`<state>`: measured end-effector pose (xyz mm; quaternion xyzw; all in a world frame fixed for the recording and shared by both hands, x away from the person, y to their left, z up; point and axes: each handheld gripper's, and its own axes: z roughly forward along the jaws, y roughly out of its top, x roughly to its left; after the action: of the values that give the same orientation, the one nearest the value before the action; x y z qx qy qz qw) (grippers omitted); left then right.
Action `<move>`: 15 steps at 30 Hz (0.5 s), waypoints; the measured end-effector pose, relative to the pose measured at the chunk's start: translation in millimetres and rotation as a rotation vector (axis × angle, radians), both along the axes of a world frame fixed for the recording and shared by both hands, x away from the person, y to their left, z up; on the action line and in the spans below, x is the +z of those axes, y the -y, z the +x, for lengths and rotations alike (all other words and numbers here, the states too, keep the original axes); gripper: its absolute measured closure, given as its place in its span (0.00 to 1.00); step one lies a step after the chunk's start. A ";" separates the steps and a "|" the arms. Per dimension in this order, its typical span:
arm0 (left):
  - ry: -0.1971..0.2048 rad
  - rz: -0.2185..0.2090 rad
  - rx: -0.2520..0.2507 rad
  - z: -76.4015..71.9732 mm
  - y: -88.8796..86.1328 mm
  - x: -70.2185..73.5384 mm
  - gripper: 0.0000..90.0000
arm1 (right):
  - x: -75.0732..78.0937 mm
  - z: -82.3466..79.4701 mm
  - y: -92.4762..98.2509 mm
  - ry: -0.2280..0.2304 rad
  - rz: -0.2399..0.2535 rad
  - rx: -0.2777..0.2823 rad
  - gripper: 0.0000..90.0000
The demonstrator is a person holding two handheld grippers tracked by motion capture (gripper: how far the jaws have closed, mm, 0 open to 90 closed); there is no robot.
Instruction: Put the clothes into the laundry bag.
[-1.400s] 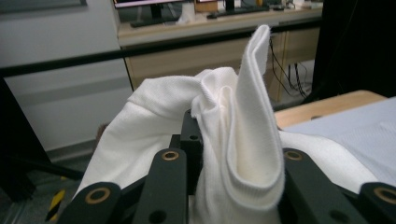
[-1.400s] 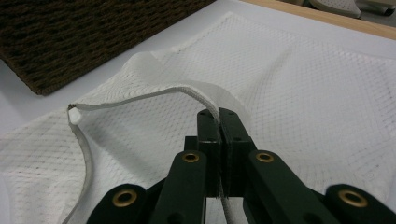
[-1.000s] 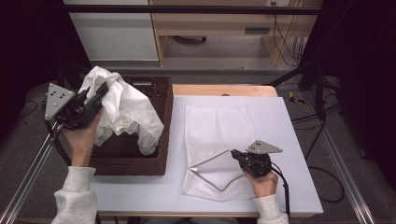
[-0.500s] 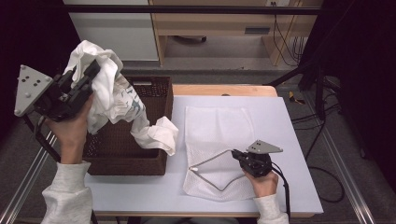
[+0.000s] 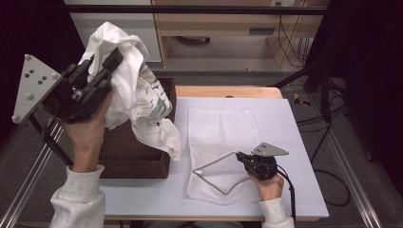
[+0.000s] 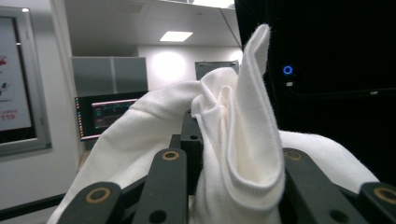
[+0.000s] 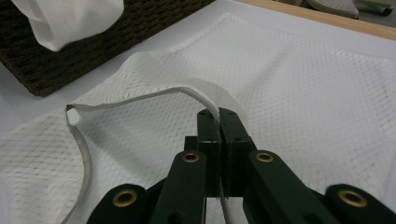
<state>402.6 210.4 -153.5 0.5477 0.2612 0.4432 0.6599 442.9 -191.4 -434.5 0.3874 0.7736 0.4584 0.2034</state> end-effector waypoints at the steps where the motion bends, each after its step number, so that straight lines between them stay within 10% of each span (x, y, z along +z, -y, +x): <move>1: 0.001 -0.001 -0.006 -0.4 4.0 1.5 0.81 | 0.0 0.0 0.0 0.000 0.001 0.000 0.98; 15: 0.003 0.013 -0.142 -3.4 66.0 6.3 0.81 | 1.0 -0.1 2.4 0.000 0.010 -0.008 0.98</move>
<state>399.3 144.4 -147.2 0.5686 0.2179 0.3979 0.6862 442.8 -193.8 -433.6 0.3914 0.7698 0.4615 0.2032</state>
